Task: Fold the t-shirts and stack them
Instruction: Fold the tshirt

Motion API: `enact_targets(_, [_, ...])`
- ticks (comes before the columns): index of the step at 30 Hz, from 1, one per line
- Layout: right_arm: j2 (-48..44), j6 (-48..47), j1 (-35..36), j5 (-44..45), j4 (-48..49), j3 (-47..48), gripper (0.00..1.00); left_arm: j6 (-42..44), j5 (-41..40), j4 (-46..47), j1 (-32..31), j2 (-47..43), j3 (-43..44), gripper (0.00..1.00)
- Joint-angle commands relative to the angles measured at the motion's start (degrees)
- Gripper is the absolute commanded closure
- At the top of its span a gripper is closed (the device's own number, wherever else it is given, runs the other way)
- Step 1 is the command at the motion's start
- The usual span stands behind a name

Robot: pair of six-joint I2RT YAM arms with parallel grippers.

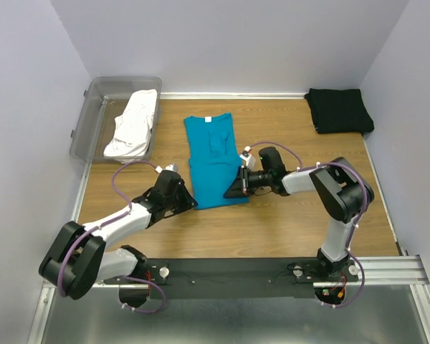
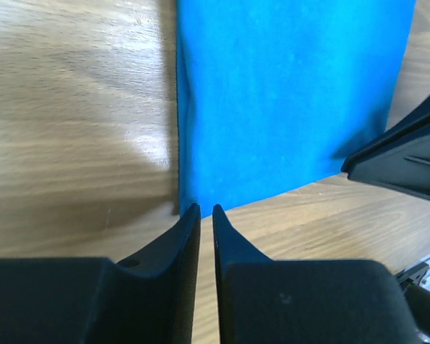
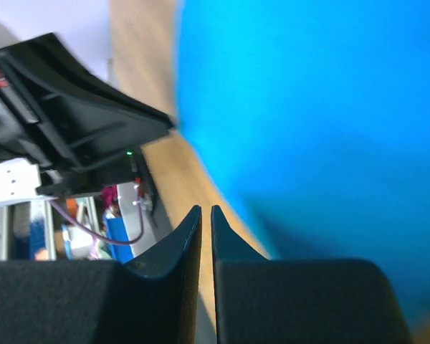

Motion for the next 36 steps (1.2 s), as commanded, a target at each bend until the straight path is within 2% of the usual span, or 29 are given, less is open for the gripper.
enact_targets(1, [-3.09,0.02,4.83,2.82,-3.46,6.05,0.83,0.98,-2.93,-5.66,-0.15,-3.85,2.55,0.79])
enact_targets(6, [2.52,1.95,9.05,4.58,-1.36,9.05,0.83,1.07,-3.81,-8.12,-0.24,-5.0,3.61,0.79])
enact_targets(15, [13.96,2.22,9.85,6.07,0.85,9.32,0.83,1.16,-4.51,-10.41,-0.24,-7.02,3.09,0.79])
enact_targets(17, [13.53,1.96,9.76,5.81,0.76,9.14,0.84,1.16,-4.51,-10.59,-0.24,-7.46,3.09,0.78])
enact_targets(20, [10.73,0.12,9.76,6.42,-2.91,10.37,0.84,1.42,-4.51,-11.29,-0.33,-9.04,3.61,0.71])
enact_targets(24, [1.08,-7.34,9.76,11.51,-16.6,15.19,0.82,2.56,-6.53,-13.65,-0.41,-11.5,5.1,0.62])
enact_targets(25, [-0.52,-8.67,9.68,15.26,-19.34,15.99,0.78,3.17,-6.53,-13.93,-0.42,-11.77,5.54,0.6])
enact_targets(26, [-2.02,-10.94,9.68,17.65,-22.06,16.87,0.65,3.7,-6.45,-14.28,-0.59,-11.86,5.98,0.55])
enact_targets(27, [-3.68,-12.01,9.68,20.02,-24.79,17.66,0.57,4.05,-6.44,-15.32,-0.68,-11.77,6.42,0.52])
enact_targets(28, [-6.05,-14.37,9.59,25.01,-33.34,18.97,0.45,4.93,-6.79,-16.81,-0.94,-11.51,7.64,0.44])
enact_targets(29, [-7.03,-14.39,9.59,27.49,-33.43,19.59,0.4,5.28,-7.14,-16.83,-0.94,-11.42,8.27,0.41])
enact_targets(31, [-9.4,-16.93,9.76,32.94,-41.67,20.39,0.34,6.16,-8.55,-19.63,-1.21,-10.72,10.63,0.37])
enact_targets(32, [-10.11,-17.12,9.68,38.62,-44.04,20.65,0.3,6.86,-9.08,-20.68,-1.29,-10.54,11.43,0.34])
enact_targets(36, [-12.92,-16.24,9.76,48.6,-54.85,20.04,0.25,8.71,-11.01,-26.05,-1.47,-7.91,15.91,0.3])
